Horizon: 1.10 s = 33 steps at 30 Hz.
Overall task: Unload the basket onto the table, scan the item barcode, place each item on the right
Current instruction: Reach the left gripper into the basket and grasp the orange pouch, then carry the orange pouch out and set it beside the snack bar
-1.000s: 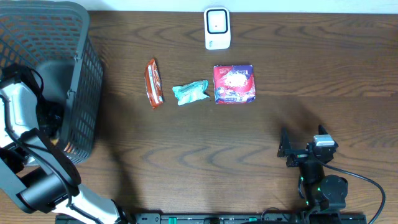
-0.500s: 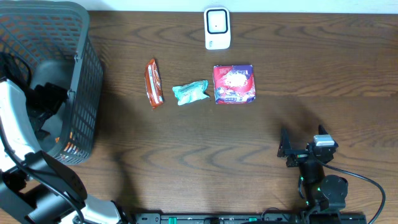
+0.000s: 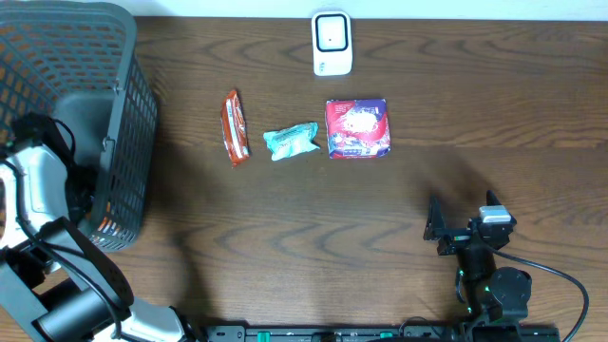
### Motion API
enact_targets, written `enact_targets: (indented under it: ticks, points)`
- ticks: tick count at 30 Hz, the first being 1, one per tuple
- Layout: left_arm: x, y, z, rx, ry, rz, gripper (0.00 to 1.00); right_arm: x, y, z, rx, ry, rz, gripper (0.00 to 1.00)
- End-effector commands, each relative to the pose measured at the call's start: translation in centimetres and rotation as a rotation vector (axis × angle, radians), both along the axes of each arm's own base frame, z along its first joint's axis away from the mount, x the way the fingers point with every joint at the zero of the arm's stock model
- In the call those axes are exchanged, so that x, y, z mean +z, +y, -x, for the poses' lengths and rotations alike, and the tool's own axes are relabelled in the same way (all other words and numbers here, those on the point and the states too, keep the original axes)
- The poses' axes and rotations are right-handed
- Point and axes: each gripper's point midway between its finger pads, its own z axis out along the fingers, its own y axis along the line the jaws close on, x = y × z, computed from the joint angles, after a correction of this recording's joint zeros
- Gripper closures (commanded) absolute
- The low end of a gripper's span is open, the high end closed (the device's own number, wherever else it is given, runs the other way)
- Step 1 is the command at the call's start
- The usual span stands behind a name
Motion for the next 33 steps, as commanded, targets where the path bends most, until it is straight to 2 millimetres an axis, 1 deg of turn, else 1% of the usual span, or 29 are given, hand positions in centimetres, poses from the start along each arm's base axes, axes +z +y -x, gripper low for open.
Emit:
enact_targets:
  ticks: [1, 4, 7, 8, 12, 14, 16, 18, 20, 22, 23, 24, 25, 26, 29, 30, 33]
  points:
    - [-1.8, -0.1, 1.1, -0.007, 0.038, -0.011, 0.14, -0.1, -0.1, 0.0, -0.004, 0.003, 0.015, 0.01]
    - [-2.8, -0.3, 1.5, -0.007, 0.042, -0.007, 0.19, -0.1, -0.1, 0.0, -0.004, 0.003, 0.016, 0.01]
    - [-3.8, -0.5, 1.8, -0.007, 0.041, -0.008, 0.28, -0.1, -0.1, 0.0, -0.004, 0.003, 0.015, 0.01]
    - [-4.1, -0.6, 1.8, -0.008, 0.035, -0.008, 0.32, -0.1, -0.1, 0.0, -0.004, 0.003, 0.015, 0.01]
    - [-5.7, -1.2, 1.8, -0.009, 0.007, 0.009, 0.38, -0.1, -0.1, 0.0, -0.004, 0.003, 0.015, 0.01]
    - [-6.2, -1.6, 1.5, -0.010, -0.023, 0.028, 0.66, -0.1, -0.1, 0.0, -0.004, 0.003, 0.015, 0.01]
    - [-6.2, -1.7, 1.1, -0.011, -0.040, 0.034, 0.92, -0.1, -0.1, 0.0, -0.004, 0.003, 0.015, 0.01]
    - [-5.6, -1.5, 0.4, -0.012, -0.066, 0.035, 0.93, -0.1, -0.1, 0.0, -0.004, 0.003, 0.015, 0.01]
    - [-4.5, -1.3, -0.8, -0.014, -0.109, 0.039, 0.92, -0.1, -0.1, 0.0, -0.004, 0.003, 0.015, 0.01]
    - [-2.5, -1.1, -2.7, -0.021, -0.190, 0.044, 0.92, -0.1, -0.1, 0.0, -0.004, 0.003, 0.015, 0.01]
    - [-0.6, -1.0, -4.3, -0.031, -0.265, 0.045, 0.93, -0.1, -0.1, 0.0, -0.004, 0.003, 0.016, 0.01]
    - [0.7, -0.8, -5.2, -0.038, -0.310, 0.040, 0.93, -0.1, -0.1, 0.0, -0.004, 0.003, 0.015, 0.01]
    - [2.8, -0.5, -6.4, -0.049, -0.377, 0.024, 0.93, -0.1, -0.1, 0.0, -0.004, 0.003, 0.015, 0.01]
    - [6.8, 0.0, -7.9, -0.066, -0.484, -0.024, 0.93, -0.1, -0.1, 0.0, -0.004, 0.003, 0.016, 0.01]
    - [13.8, 0.3, -9.2, -0.099, -0.664, -0.115, 0.93, -0.1, -0.1, 0.0, -0.004, 0.003, 0.015, 0.01]
    - [15.8, 0.1, -9.4, -0.114, -0.721, -0.136, 0.93, -0.1, -0.1, 0.0, -0.004, 0.003, 0.015, 0.01]
    - [21.6, -1.5, -9.5, -0.176, -0.905, -0.173, 0.93, -0.1, -0.1, 0.0, -0.004, 0.003, 0.016, 0.01]
